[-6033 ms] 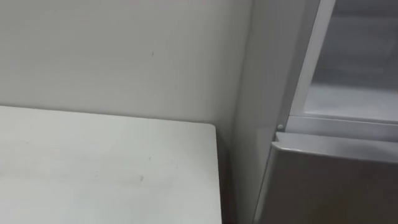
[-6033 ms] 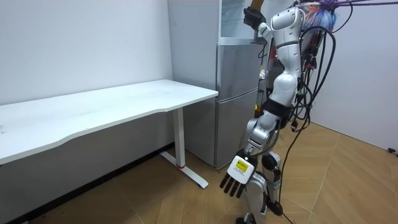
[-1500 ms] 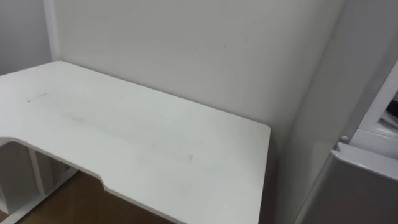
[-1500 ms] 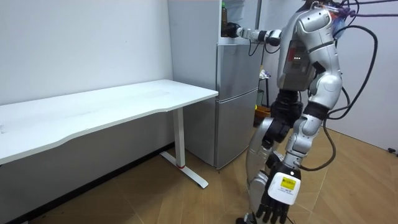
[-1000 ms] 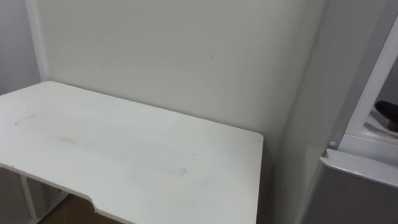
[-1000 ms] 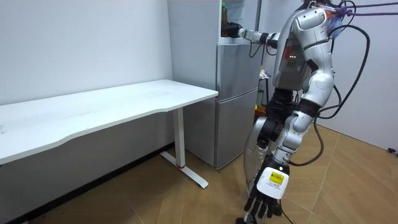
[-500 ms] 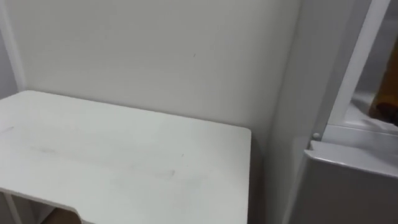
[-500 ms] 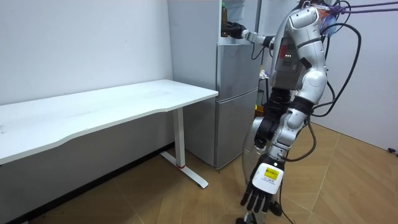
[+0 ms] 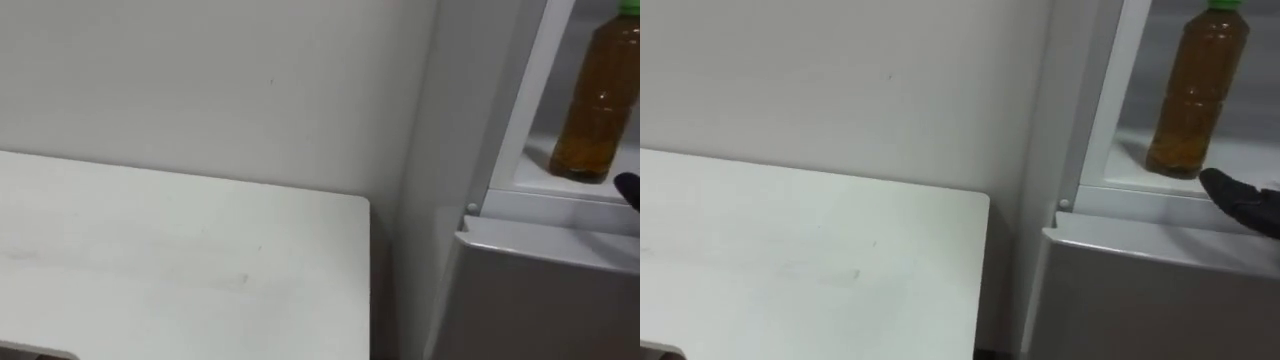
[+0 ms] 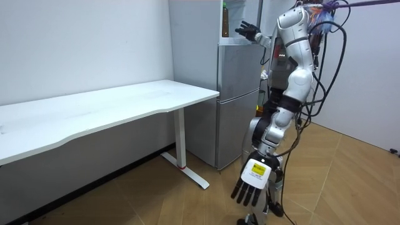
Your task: Put the bottle in the upper fridge
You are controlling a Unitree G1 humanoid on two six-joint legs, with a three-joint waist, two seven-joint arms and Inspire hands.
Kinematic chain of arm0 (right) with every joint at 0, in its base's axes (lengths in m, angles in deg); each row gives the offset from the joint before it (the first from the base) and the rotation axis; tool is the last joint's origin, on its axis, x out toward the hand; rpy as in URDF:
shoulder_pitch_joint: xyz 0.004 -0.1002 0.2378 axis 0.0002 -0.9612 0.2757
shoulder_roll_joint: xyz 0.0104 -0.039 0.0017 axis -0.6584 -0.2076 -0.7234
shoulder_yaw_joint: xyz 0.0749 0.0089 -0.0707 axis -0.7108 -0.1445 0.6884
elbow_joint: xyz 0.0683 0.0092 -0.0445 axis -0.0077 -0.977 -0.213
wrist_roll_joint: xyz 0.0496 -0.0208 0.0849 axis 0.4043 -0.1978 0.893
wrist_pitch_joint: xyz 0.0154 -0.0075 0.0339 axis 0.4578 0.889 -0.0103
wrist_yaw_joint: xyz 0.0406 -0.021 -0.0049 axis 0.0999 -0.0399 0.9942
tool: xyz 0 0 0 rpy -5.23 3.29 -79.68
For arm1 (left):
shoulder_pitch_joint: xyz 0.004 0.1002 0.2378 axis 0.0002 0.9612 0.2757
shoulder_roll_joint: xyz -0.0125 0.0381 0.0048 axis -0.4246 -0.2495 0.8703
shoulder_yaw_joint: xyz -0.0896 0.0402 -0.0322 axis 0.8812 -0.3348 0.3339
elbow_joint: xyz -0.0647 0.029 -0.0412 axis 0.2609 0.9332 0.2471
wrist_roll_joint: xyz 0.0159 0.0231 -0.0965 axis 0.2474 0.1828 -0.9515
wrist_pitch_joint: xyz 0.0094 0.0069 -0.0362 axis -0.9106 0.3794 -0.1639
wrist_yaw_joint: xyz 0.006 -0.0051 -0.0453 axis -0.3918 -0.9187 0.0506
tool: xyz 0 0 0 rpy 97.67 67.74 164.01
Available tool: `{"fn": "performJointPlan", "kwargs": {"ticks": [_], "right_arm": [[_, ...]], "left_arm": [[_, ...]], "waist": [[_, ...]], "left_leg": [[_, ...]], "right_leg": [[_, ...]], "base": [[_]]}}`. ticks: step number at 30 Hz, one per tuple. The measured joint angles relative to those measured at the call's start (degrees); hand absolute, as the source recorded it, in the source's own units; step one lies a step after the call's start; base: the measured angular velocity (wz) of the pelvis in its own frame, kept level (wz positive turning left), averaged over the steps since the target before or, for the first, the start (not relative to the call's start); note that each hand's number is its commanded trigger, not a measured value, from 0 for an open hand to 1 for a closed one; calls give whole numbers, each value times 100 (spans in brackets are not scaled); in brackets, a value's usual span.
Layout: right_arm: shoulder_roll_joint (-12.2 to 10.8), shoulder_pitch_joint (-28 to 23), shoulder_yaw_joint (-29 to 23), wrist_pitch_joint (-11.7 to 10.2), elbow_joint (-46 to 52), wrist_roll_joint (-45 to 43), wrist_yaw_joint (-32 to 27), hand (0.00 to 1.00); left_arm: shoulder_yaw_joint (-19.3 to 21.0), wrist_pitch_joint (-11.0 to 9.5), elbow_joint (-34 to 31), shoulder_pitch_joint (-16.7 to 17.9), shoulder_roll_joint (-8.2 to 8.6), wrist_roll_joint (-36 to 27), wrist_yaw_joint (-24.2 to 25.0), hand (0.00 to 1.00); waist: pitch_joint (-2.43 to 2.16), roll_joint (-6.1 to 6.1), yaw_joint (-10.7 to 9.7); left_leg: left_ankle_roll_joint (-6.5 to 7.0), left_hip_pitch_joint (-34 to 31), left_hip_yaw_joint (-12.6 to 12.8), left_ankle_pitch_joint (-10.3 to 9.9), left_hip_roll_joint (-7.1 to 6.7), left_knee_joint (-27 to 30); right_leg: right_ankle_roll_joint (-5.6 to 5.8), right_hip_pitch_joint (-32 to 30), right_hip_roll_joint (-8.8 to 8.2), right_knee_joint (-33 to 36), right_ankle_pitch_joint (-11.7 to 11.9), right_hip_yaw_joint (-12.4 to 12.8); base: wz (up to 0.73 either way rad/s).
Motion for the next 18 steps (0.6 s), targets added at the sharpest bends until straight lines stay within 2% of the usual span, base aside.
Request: {"fn": "performJointPlan", "kwargs": {"ticks": [1, 4, 10, 11, 13, 17, 18], "right_arm": [[-79, -72, -48, -40, 176, 4, -2, 0], [-231, -186, -52, -51, 497, 54, 42, 0], [-817, -579, -112, -234, 1296, 371, 289, 0], [-858, -600, -111, -237, 1332, 405, 325, 0], [-984, -736, -105, -250, 1497, 635, 507, 0], [-1049, -761, -104, -255, 1580, 1246, 893, 0], [-1160, -780, -109, -269, 1579, 1462, 1044, 0]], "left_arm": [[0, -1, 25, 9, 21, -1, 27, 0], [-3, -27, 111, 14, 83, -8, 24, 0], [-3, -111, 156, -1, 165, 61, 70, 0], [-4, -118, 156, -9, 169, 63, 71, 0], [-4, -157, 162, -46, 213, 74, 68, 0], [-41, -212, 419, -169, 287, 76, 69, 0], [-61, -216, 481, -177, 287, 97, 70, 0]], "waist": [[16, 25, -10], [24, 69, -89], [-2, 150, -130], [0, 162, -134], [-33, 229, -117], [-8, 288, -134], [-6, 281, -148]], "left_leg": [[0, -8, 0, 0, 1, -12], [-1, -21, -3, -1, 3, -11], [-1, -27, 11, -2, 2, -6], [-1, -14, 21, -2, 1, -5], [1, -14, 85, -4, 6, -8], [7, 4, 140, -7, 6, -5], [8, 5, 139, -8, 9, -1]], "right_leg": [[0, -5, 0, -1, -1, -9], [0, -7, -1, -6, -1, -3], [3, -26, 6, 10, -3, 44], [3, -34, 4, 14, -3, 56], [3, -65, 4, 42, -3, 114], [6, -100, -4, 87, -6, 168], [3, -94, -8, 86, -8, 170]], "base": [[0], [0], [-1], [-9], [-12], [-8], [0]]}}
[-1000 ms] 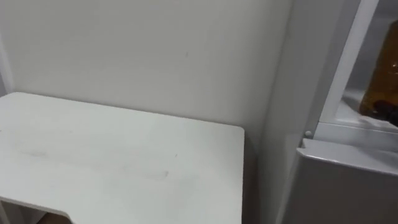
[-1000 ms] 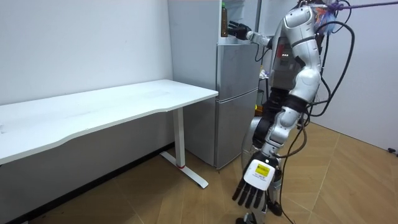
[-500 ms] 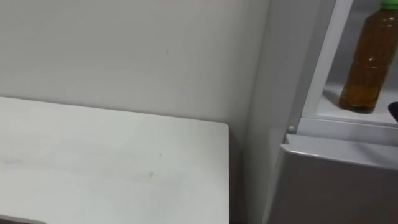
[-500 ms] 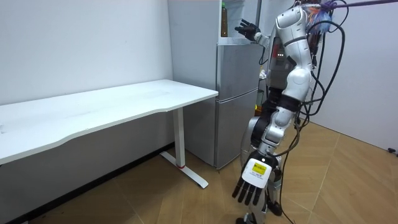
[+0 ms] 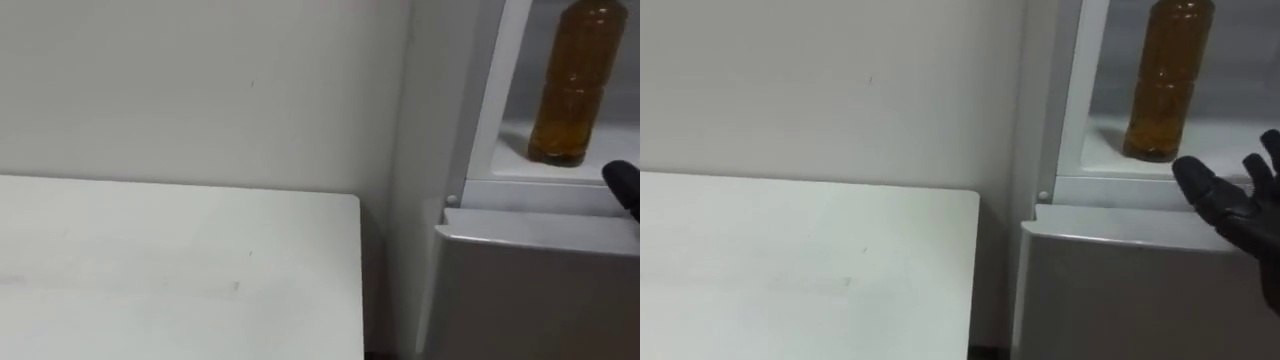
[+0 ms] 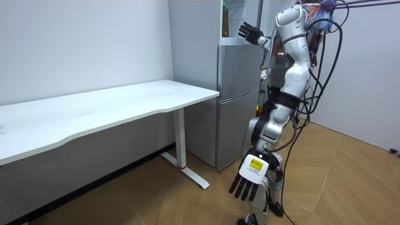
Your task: Put the bottle in the upper fridge
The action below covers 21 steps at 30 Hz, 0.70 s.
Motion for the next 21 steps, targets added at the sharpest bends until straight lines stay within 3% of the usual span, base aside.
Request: {"fn": "performJointPlan", "kwargs": {"ticks": [4, 7, 10, 16, 21], "right_arm": [[-495, -201, -12, -82, 36, -20, 347, 0], [-661, -245, -14, -114, 39, -91, 413, 0], [-715, -356, -15, -243, 42, -91, 364, 0], [-958, -665, -10, -491, -39, -321, 113, 0], [-1040, -1253, -38, -507, -73, -714, -208, 0]], "left_arm": [[-61, -11, 77, -14, 100, 204, 38, 0], [-76, -17, 126, -15, 103, 269, 86, 0], [-137, -77, 117, -78, 103, 300, 76, 0], [-339, -224, 124, -228, 115, 295, -49, 0], [-441, -280, 126, -290, 114, 295, -216, 0]], "waist": [[9, 39, -66], [11, 106, -154], [-8, 141, -190], [13, 206, -309], [6, 214, -498]], "left_leg": [[-1, -19, 0, -58, 19, 104], [9, -57, 0, -79, 20, 137], [17, -104, 26, -95, 22, 161], [20, -85, 165, -97, 26, 163], [35, -86, 207, -106, 15, 158]], "right_leg": [[-2, -36, 3, 30, -29, 36], [1, -60, 7, 40, -31, 72], [6, -106, 8, 70, -26, 108], [7, -148, 24, 172, -28, 244], [24, -244, 15, 204, -51, 332]], "base": [[0], [0], [-3], [-11], [-7]]}}
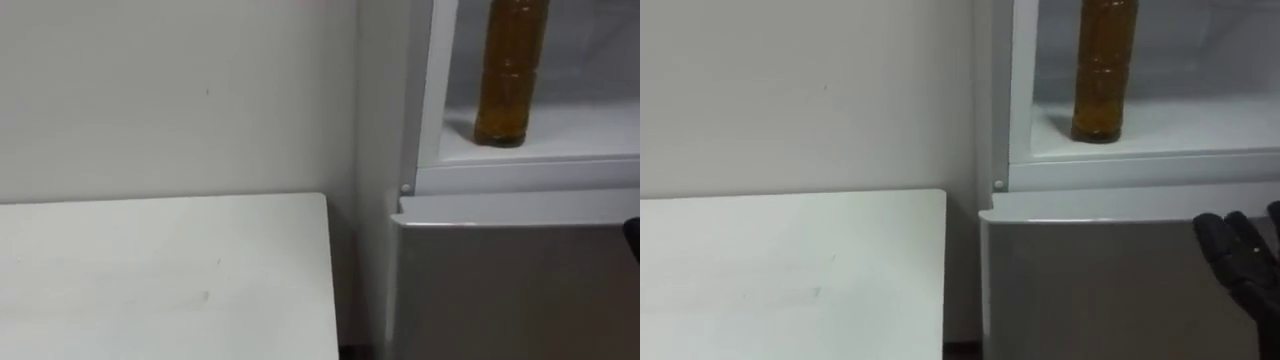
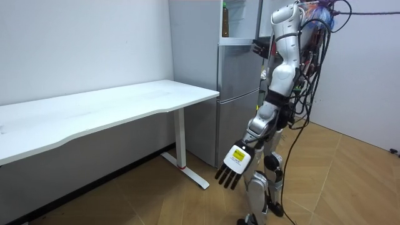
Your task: Put the bottle in the upper fridge
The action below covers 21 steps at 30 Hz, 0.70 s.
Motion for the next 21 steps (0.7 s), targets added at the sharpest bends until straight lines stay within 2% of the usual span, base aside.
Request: {"fn": "performJointPlan", "kwargs": {"ticks": [4, 9, 16, 20, 21], "right_arm": [[-112, -225, -16, -20, -650, -396, -486, 0], [-292, -307, -21, -76, -1506, -932, -1161, 0], [-407, -436, 84, -135, -2950, -1123, -2084, 0], [-441, -610, 313, -157, -3556, -1131, -2324, 0], [-439, -660, 419, -192, -3989, -1160, -2336, 0]], "left_arm": [[-120, -40, 34, -29, -1, 0, -114, 0], [-204, -104, -12, -73, -2, -77, -120, 0], [-400, -243, -16, -55, -5, -277, -56, 0], [-413, -266, 4, 3, -9, -348, -111, 0], [-413, -266, 43, 22, -12, -351, -138, 0]], "waist": [[2, -14, -107], [17, 24, -157], [3, 11, -113], [-11, -14, -125], [-22, -31, -125]], "left_leg": [[4, 84, 134, -2, 0, -39], [19, 128, 192, -34, 0, -70], [21, 144, 224, -42, -10, -83], [18, 172, 216, -44, -18, -124], [18, 178, 216, -44, -23, -131]], "right_leg": [[6, -56, -2, 58, -7, 127], [16, -62, 6, 100, -19, 207], [33, -68, 2, 108, -35, 224], [36, -47, -1, 99, -43, 211], [38, -40, -2, 102, -45, 208]], "base": [[-16], [-8], [-2], [0], [0]]}}
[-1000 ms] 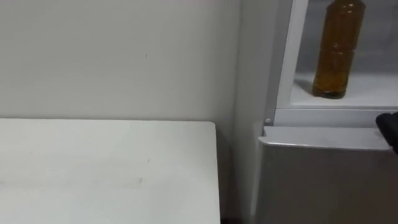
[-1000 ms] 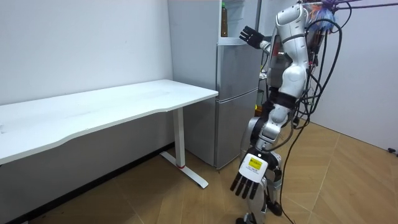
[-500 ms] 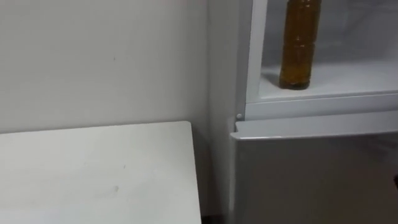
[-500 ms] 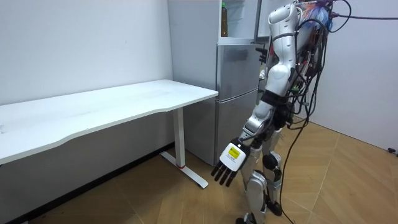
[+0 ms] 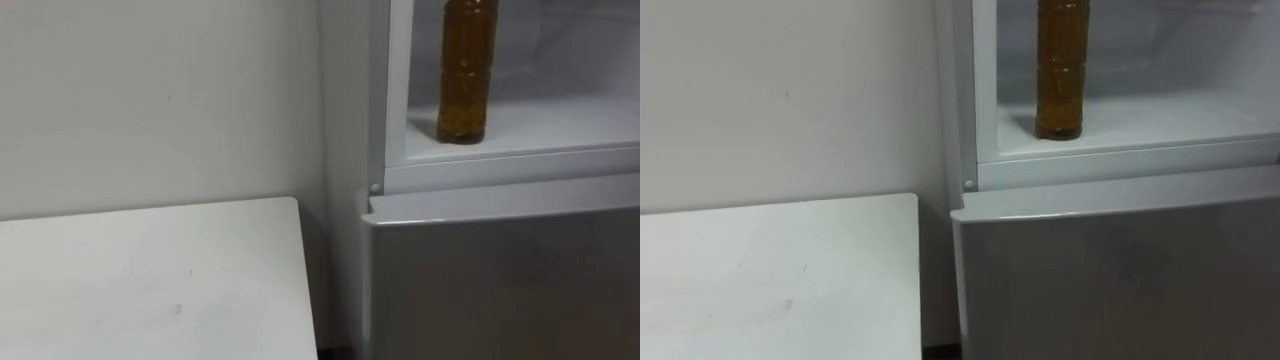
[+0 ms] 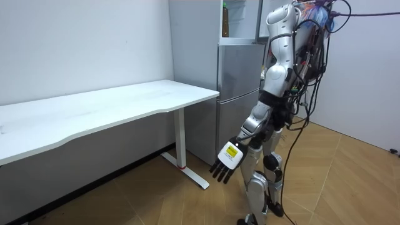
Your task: Put the bottle in the upper fridge
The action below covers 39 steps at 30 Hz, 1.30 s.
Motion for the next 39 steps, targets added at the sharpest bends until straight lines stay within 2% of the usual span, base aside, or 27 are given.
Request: {"fn": "performJointPlan", "kwargs": {"ticks": [5, 7, 11, 20, 23, 27, 30, 33, 35, 36, 39], "right_arm": [[-74, -85, 183, 6, -1500, 12, -17, 0], [-76, -82, 176, 15, -2189, 299, -11, 0], [-146, -76, 193, 75, -2488, 1105, -19, 0], [-172, 146, 116, 66, -2222, 1684, -55, 0], [-164, 179, -86, 35, -1765, 1844, -153, 0], [-141, 247, -460, -19, -1110, 1833, -462, 0], [-114, 263, -723, -160, -736, 1833, -757, 0], [-23, 269, -934, -280, -509, 1838, -898, 0], [21, 274, -1109, -329, -332, 1849, -1001, 0], [80, 273, -1217, -342, -190, 1974, -1088, 0], [255, 386, -1551, -409, -114, 2119, -1318, 0]], "left_arm": [[-97, 9, 204, 112, 24, -111, -96, 0], [-91, 24, 204, 239, 73, -183, -106, 0], [-100, 80, 190, 242, 173, -201, -205, 0], [-96, 120, 123, 124, 190, -202, -200, 0], [-93, 91, 110, 107, 169, -209, -192, 0], [-69, 42, 114, 108, 167, -197, -192, 0], [55, 29, 105, 112, 157, -161, -196, 0], [74, 0, -108, 252, 116, -160, -184, 0], [92, -11, -188, 290, 95, -161, -156, 0], [136, -13, -214, 287, 97, -159, -151, 0], [170, -65, -274, 282, 71, -155, -152, 0]], "waist": [[-9, -2, 17], [-4, 5, 16], [15, 41, 8], [15, 35, -17], [-1, 3, -29], [5, -34, -36], [11, -86, -40], [22, -118, -40], [18, -132, -51], [5, -151, -57], [2, -157, -76]], "left_leg": [[3, 71, -16, 0, -38, -51], [11, 199, -31, -22, -54, -64], [15, 231, -39, -42, -57, -85], [15, 237, -13, -41, -72, -97], [17, 272, -17, -40, -82, -80], [19, 245, -15, -42, -96, -46], [22, 208, -17, -44, -96, -29], [21, 203, -29, -44, -93, -42], [21, 194, -27, -44, -95, -46], [21, 193, -26, -44, -100, -62], [21, 196, -20, -43, -113, -79]], "right_leg": [[34, 44, -21, -2, -29, 15], [51, 150, -37, -8, -76, 20], [58, 176, -41, 9, -100, 9], [67, 168, -53, 21, -108, 0], [70, 190, -71, 23, -107, -18], [90, 183, -90, 27, -132, -32], [93, 151, -96, 53, -171, -35], [89, 136, -90, 52, -170, -32], [89, 127, -89, 46, -170, -24], [89, 111, -90, 53, -171, -20], [93, 86, -99, 88, -173, -9]], "base": [[0], [0], [0], [0], [0], [2], [3], [0], [-2], [-3], [-1]]}}
